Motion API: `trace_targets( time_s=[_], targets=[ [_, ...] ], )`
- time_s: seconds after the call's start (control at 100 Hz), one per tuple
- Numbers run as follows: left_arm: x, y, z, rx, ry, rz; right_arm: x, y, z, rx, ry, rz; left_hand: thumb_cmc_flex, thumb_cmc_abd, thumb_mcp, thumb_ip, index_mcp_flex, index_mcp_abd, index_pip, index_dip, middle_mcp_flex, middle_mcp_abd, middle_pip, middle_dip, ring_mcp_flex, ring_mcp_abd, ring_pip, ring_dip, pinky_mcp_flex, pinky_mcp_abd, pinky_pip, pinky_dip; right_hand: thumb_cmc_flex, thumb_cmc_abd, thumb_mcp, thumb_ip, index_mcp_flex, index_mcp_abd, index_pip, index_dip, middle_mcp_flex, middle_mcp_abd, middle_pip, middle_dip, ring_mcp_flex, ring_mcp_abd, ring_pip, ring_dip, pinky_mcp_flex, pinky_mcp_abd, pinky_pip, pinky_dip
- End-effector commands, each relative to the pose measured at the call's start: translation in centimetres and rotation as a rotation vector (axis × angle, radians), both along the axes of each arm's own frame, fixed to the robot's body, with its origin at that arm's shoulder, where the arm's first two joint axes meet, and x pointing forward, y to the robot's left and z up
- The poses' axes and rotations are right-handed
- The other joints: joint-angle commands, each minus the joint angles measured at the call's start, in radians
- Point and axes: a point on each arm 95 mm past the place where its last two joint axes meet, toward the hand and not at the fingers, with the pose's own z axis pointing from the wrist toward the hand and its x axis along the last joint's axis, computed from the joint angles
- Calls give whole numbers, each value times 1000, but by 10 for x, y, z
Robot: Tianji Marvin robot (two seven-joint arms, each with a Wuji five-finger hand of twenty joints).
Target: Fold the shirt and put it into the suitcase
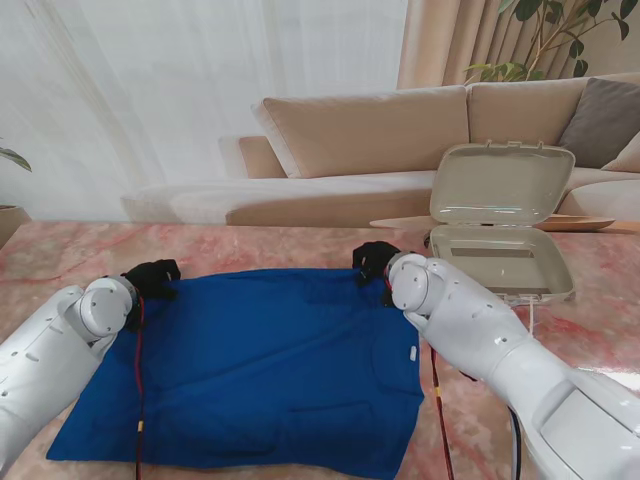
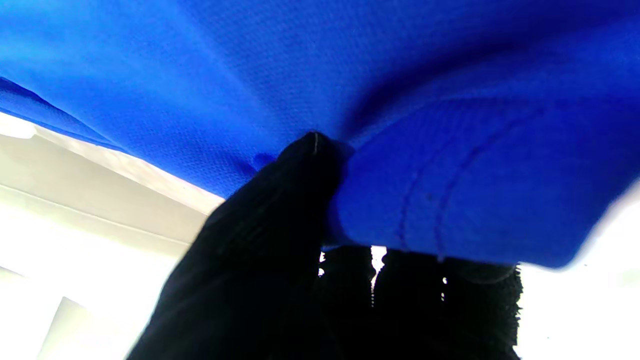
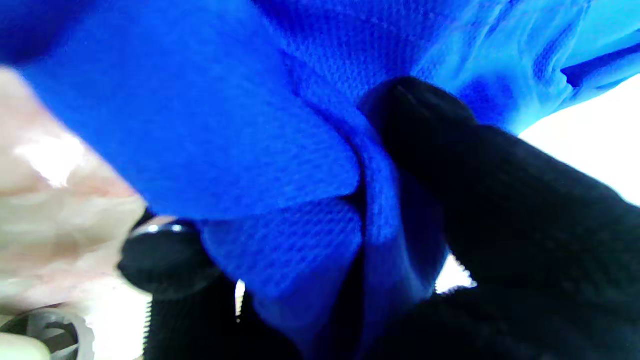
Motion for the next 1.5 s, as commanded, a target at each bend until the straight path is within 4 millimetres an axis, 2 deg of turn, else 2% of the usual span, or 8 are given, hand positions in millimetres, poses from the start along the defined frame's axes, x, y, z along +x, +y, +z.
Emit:
trace_targets(
  time_s=[0.0, 0.12, 0.19, 0.43, 0.53, 0.76, 1.01, 1.49],
  targets=[
    [9, -5, 8, -10, -20, 6, 9, 4, 13, 23, -14, -7, 53, -21, 56, 6, 23, -6, 35, 16, 25, 20, -23, 12, 42, 17, 53, 19, 28, -2, 98, 33, 55, -12, 88, 64, 18, -11, 90, 2, 33, 100, 72, 36, 55, -73, 69, 37, 36, -34, 118, 32],
    [18, -7, 15, -18, -43, 14, 17, 4, 19, 40, -32, -28, 53, -23, 70, 12, 26, -1, 38, 17, 26, 30, -19, 16, 51, 18, 61, 21, 40, -3, 108, 36, 67, -16, 112, 85, 10, 5, 108, 0, 32, 136, 84, 62, 56, -84, 89, 48, 34, -47, 135, 81],
    [24, -8, 19, -22, -65, 19, 20, 4, 22, 50, -54, -40, 53, -24, 76, 14, 26, 2, 41, 19, 25, 35, -16, 19, 55, 18, 65, 22, 46, -5, 112, 36, 71, -16, 118, 92, 4, 12, 119, -11, 34, 143, 82, 73, 56, -89, 92, 51, -9, -80, 180, 113],
    [38, -11, 36, -37, -139, 35, 28, 5, 34, 73, -121, -69, 53, -16, 83, 15, 16, 3, 47, 22, 13, 37, -16, 26, 52, 18, 66, 25, 48, -10, 116, 35, 78, -21, 134, 103, 2, 12, 127, -20, 32, 154, 83, 78, 56, -94, 94, 54, -11, -96, 198, 100],
    [42, -12, 45, -38, -171, 35, 31, 6, 38, 78, -144, -80, 54, -8, 77, 15, 8, -4, 49, 23, 5, 33, -16, 29, 42, 13, 63, 26, 36, -17, 110, 33, 76, -16, 131, 102, -5, 8, 136, -28, 28, 153, 83, 78, 56, -95, 89, 54, 16, -69, 153, 75],
    [43, -10, 64, -26, -236, 28, 32, 5, 50, 97, -189, -103, 61, 3, 57, 13, -2, -13, 51, 26, -6, 26, -16, 30, 26, 11, 57, 30, 20, -22, 99, 32, 78, -6, 118, 95, -11, 1, 138, -31, 20, 148, 81, 73, 56, -95, 68, 47, -43, -83, 169, 103],
    [21, -6, 67, -9, -278, 9, 16, -1, 55, 135, -238, -108, 70, 2, 38, 11, -1, -16, 51, 27, -6, 26, -16, 28, 23, 16, 59, 33, 11, -19, 96, 37, 81, -27, 122, 91, -2, -5, 134, -35, 31, 151, 75, 64, 56, -89, 63, 45, -39, -76, 172, 99],
    [-48, 0, 70, 27, -331, -18, -33, -17, 54, 191, -298, -62, 85, -8, 14, 0, 24, -31, 37, 27, 7, 19, -26, 19, 14, 35, 48, 34, -4, 5, 84, 58, 88, -67, 135, 73, 25, 1, 120, -45, 54, 153, 62, 55, 55, -69, 59, 46, -39, -52, 170, 93]
  ],
)
